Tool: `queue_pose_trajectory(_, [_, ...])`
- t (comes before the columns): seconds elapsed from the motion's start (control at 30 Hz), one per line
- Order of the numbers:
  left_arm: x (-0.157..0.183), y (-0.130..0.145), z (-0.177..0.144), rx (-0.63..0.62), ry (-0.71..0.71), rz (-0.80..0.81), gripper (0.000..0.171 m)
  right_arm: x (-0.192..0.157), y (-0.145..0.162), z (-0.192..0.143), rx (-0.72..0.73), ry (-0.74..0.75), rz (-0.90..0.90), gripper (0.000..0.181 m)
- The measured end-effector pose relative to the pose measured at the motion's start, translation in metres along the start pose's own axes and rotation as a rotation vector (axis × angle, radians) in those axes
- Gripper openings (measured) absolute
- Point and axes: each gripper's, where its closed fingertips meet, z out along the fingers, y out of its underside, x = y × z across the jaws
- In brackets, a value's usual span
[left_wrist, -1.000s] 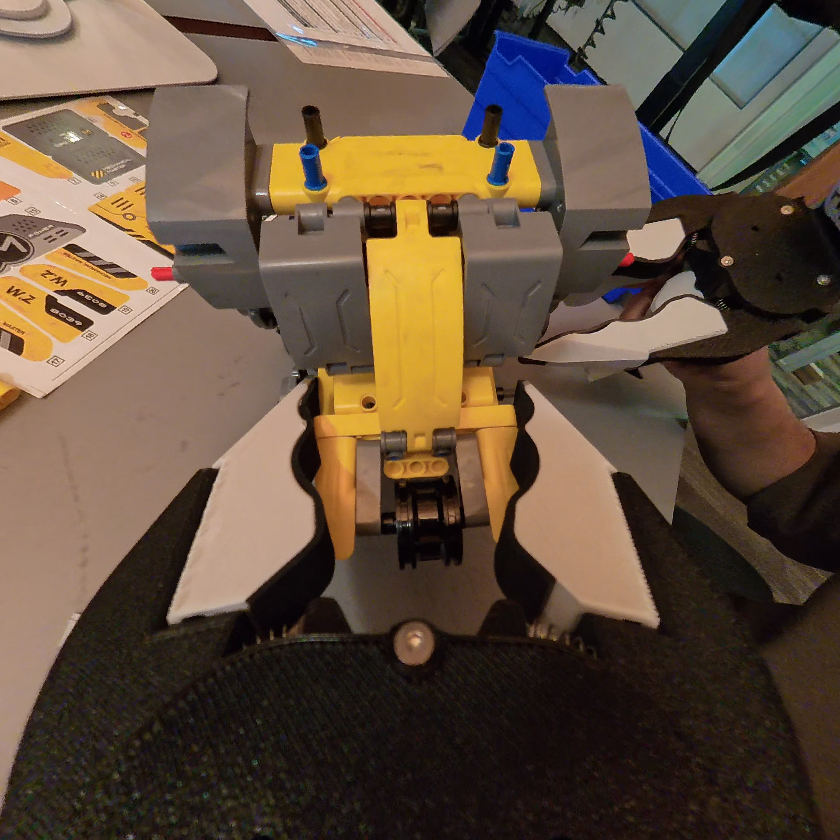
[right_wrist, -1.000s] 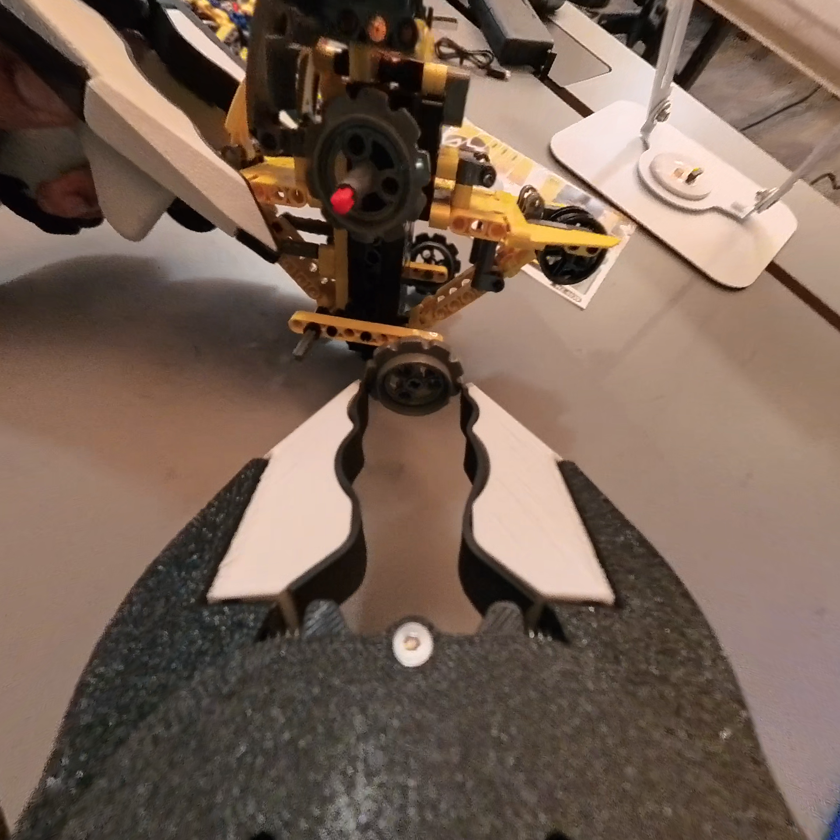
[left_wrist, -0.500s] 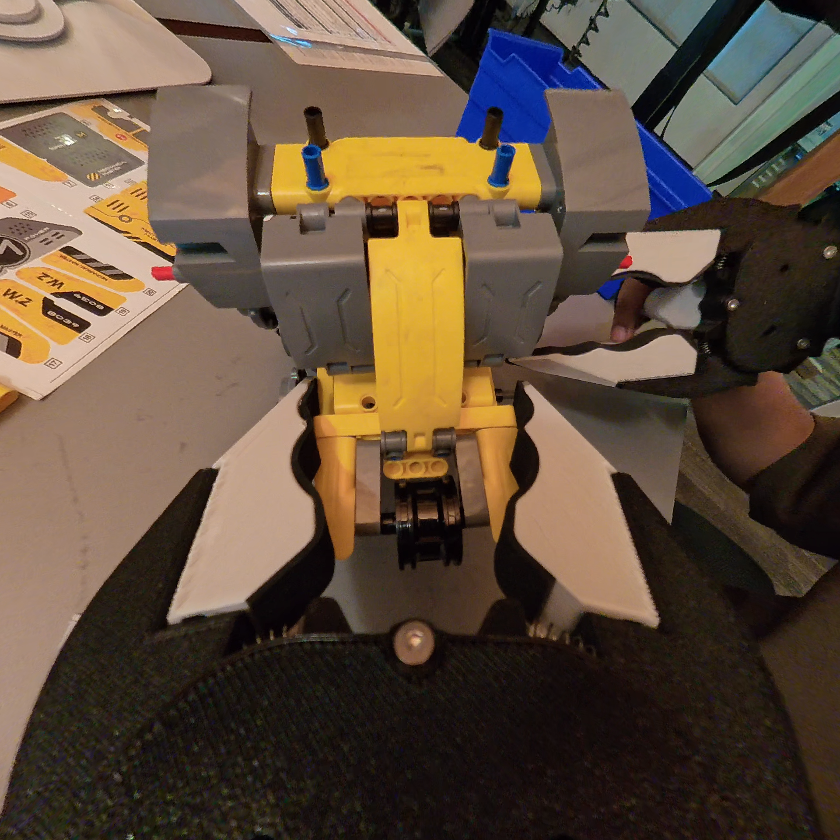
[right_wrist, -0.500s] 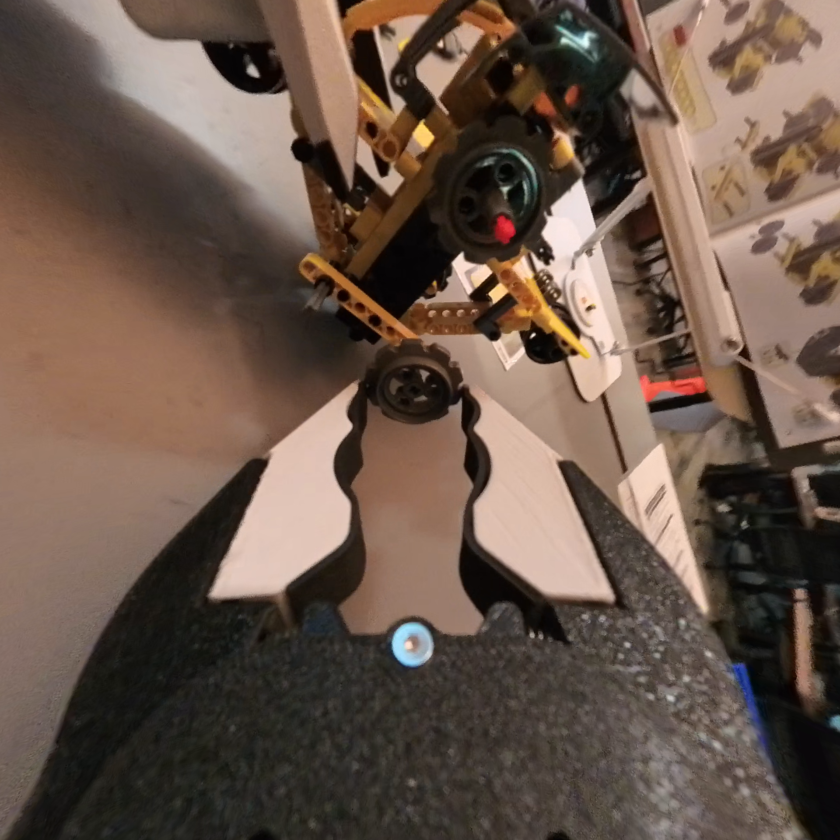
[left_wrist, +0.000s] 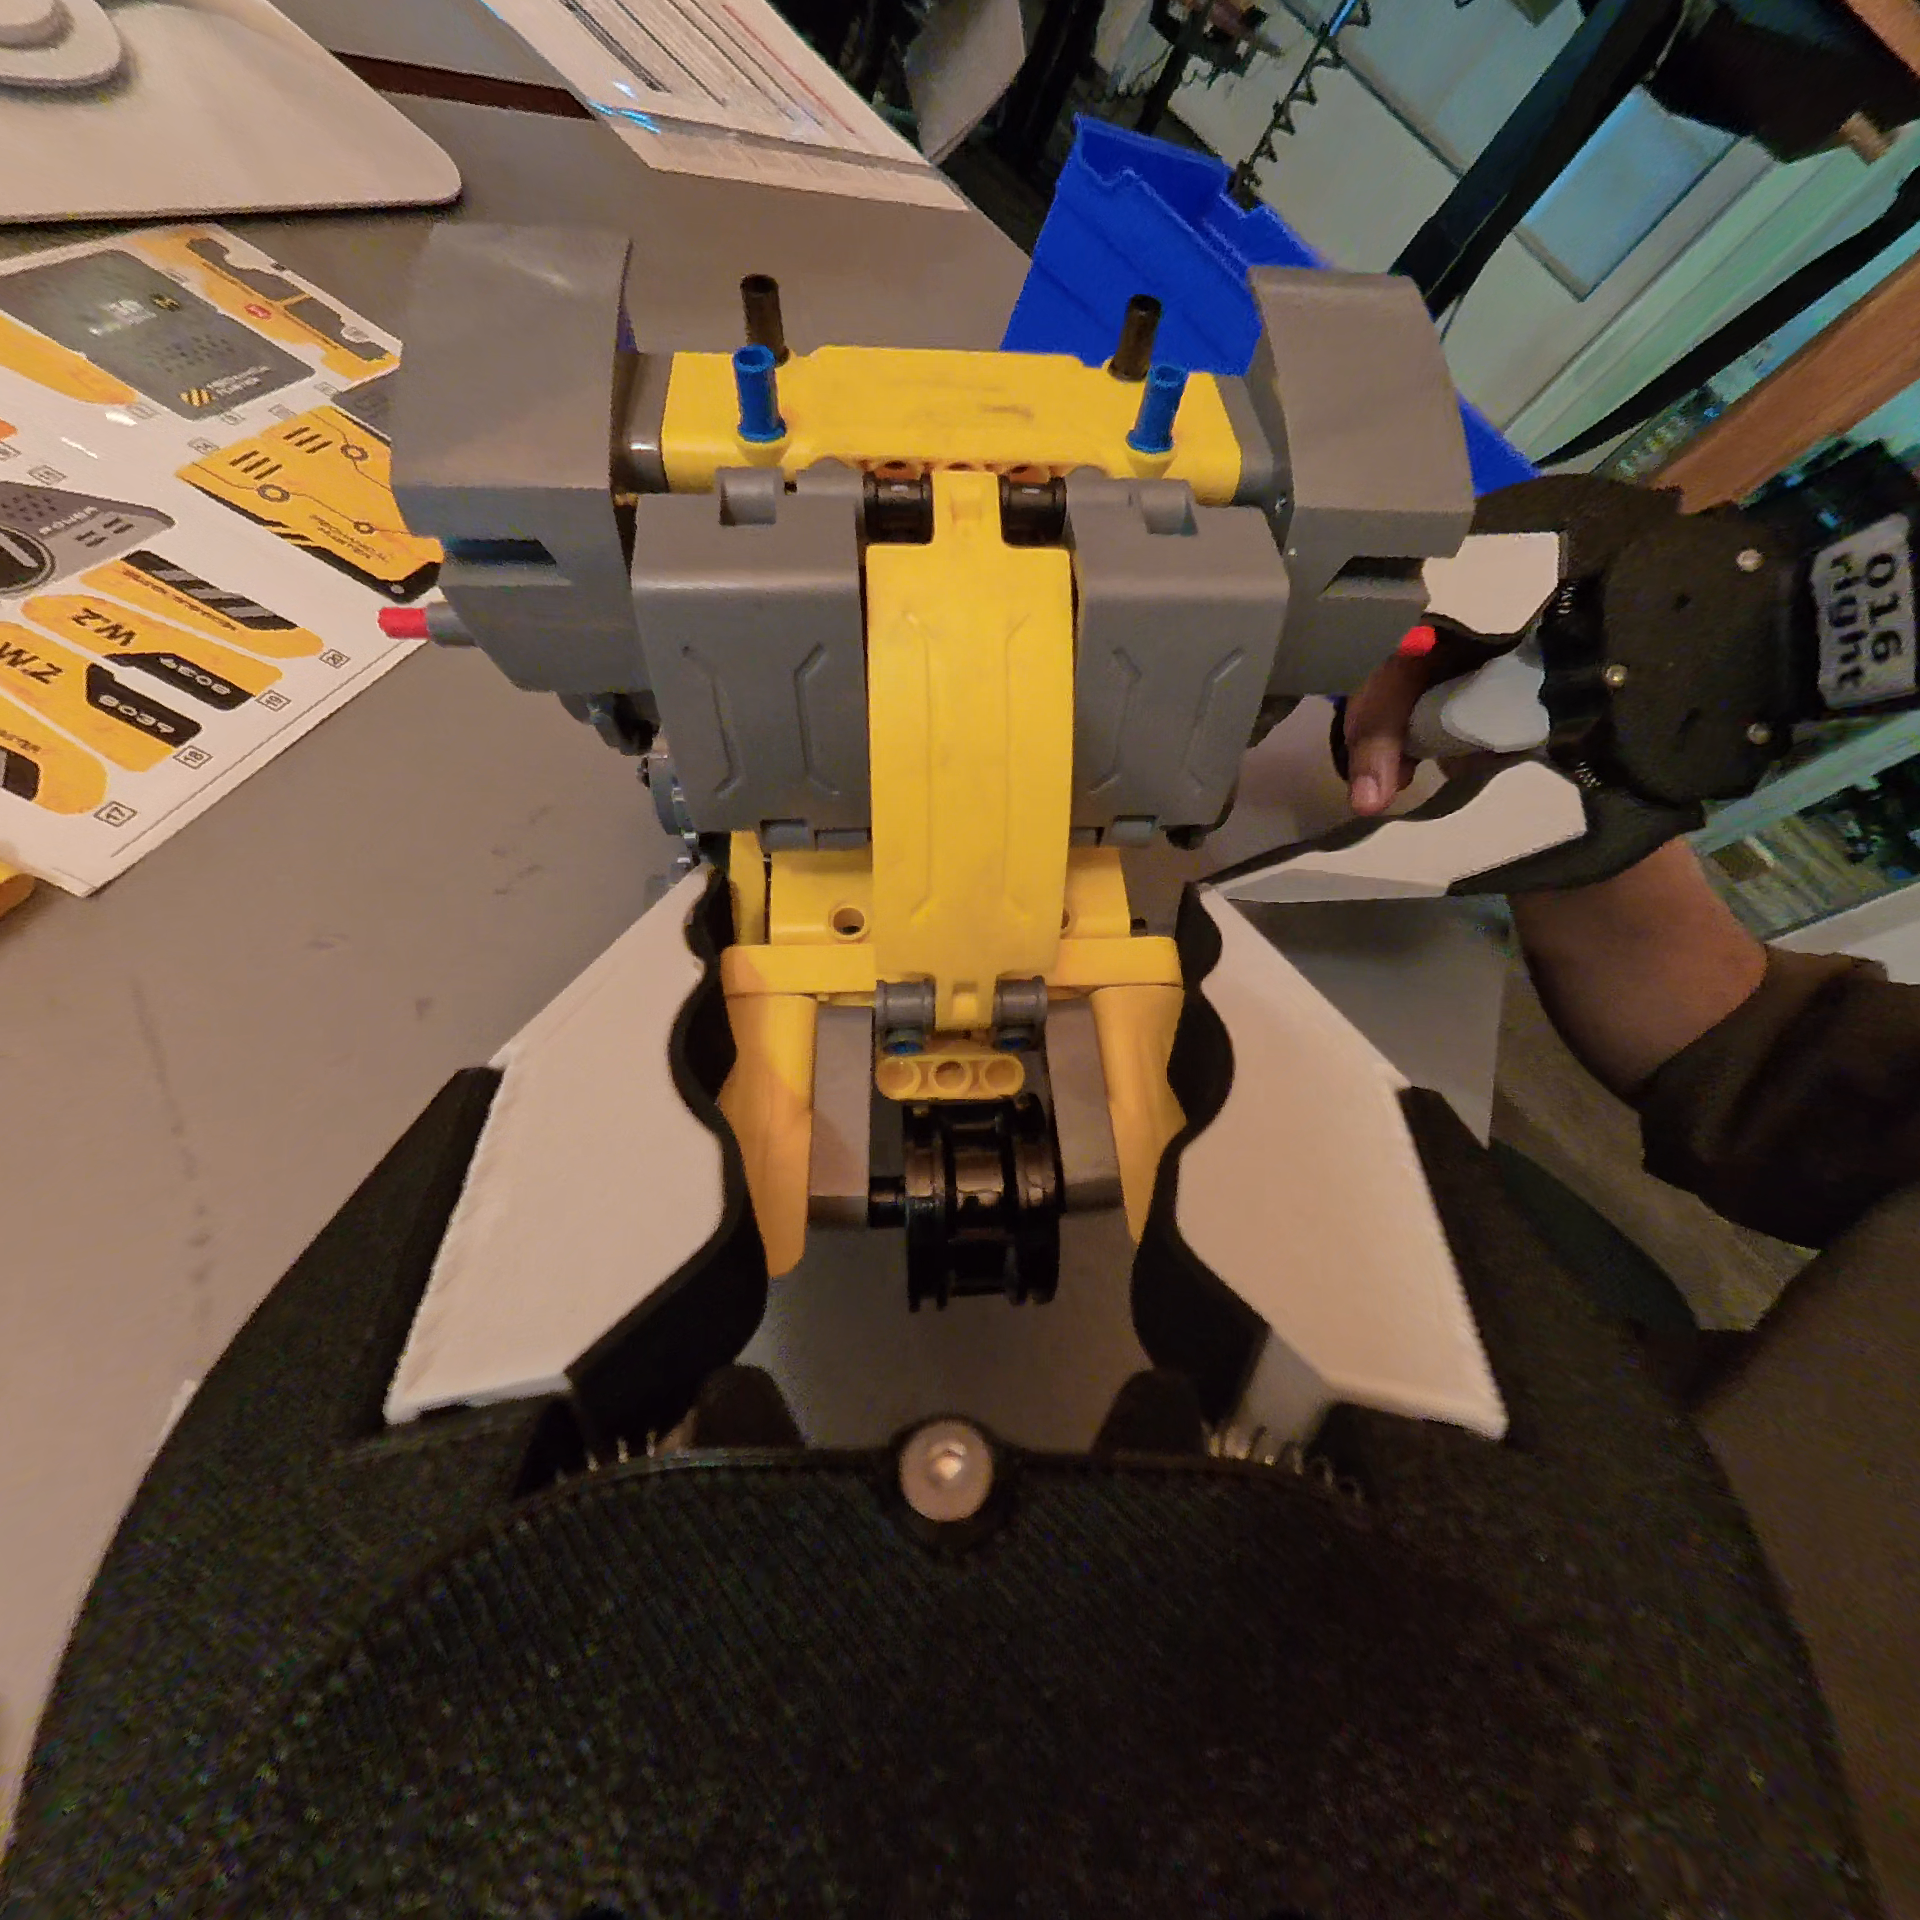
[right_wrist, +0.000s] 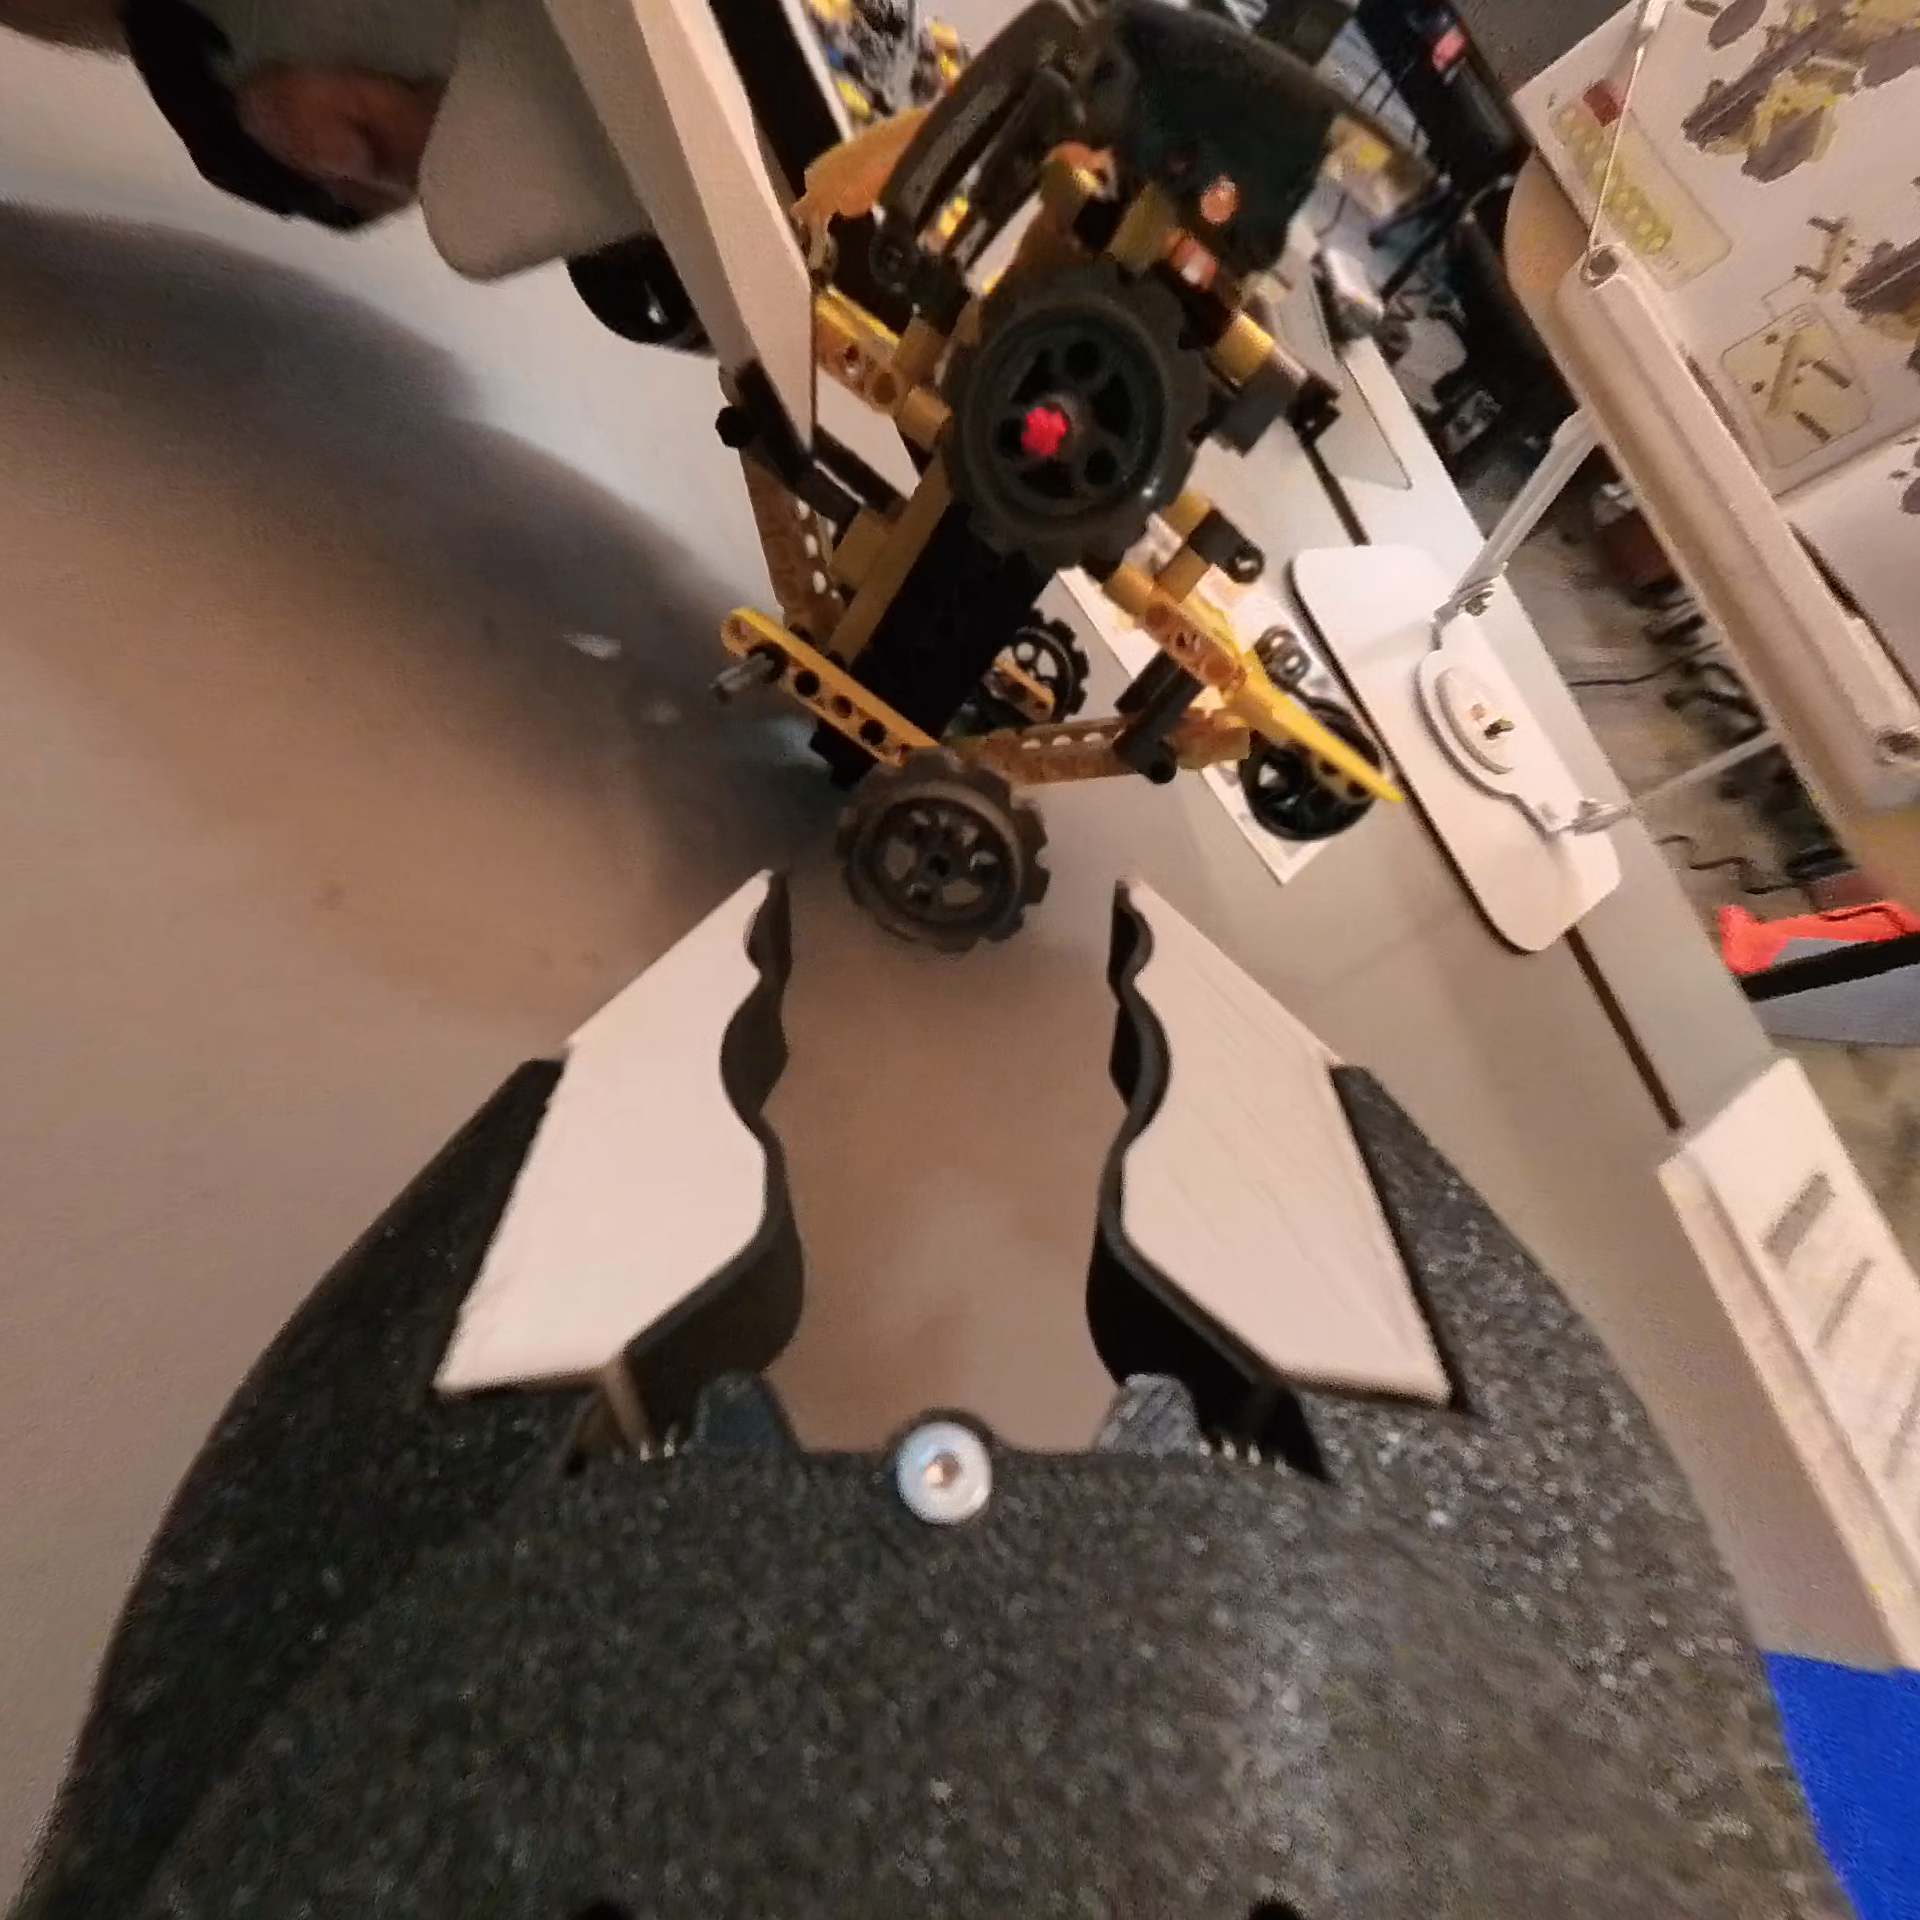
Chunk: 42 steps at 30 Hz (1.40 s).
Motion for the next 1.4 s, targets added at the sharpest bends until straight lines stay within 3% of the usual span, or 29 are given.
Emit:
queue_pose_trajectory(0.23, [-0.002, 0.000, -0.014, 0.023, 0.122, -0.083, 0.083, 0.004, -0.003, -0.011, 0.179, -0.256, 0.391, 0.064])
queue_pose_trajectory(0.37, [-0.001, 0.001, -0.023, 0.039, 0.191, -0.111, 0.083, -0.010, -0.005, -0.001, 0.197, -0.563, 0.612, 0.078])
queue_pose_trajectory(0.47, [0.001, 0.004, -0.024, 0.031, 0.204, -0.092, 0.082, -0.020, -0.018, -0.003, 0.243, -0.757, 0.718, 0.081])
queue_pose_trajectory(0.67, [0.001, 0.003, -0.023, 0.029, 0.220, -0.086, 0.082, -0.022, -0.039, -0.008, 0.354, -0.967, 0.878, 0.072])
queue_pose_trajectory(0.87, [0.000, 0.003, -0.024, 0.037, 0.235, -0.101, 0.082, -0.013, -0.042, -0.004, 0.403, -1.027, 0.967, 0.059])
queue_pose_trajectory(1.17, [0.002, 0.002, -0.023, 0.039, 0.232, -0.093, 0.082, -0.022, -0.040, 0.003, 0.348, -1.006, 0.930, 0.042])
queue_pose_trajectory(1.4, [0.002, 0.002, -0.022, 0.043, 0.229, -0.093, 0.082, -0.021, -0.040, 0.004, 0.347, -1.020, 0.958, 0.041])
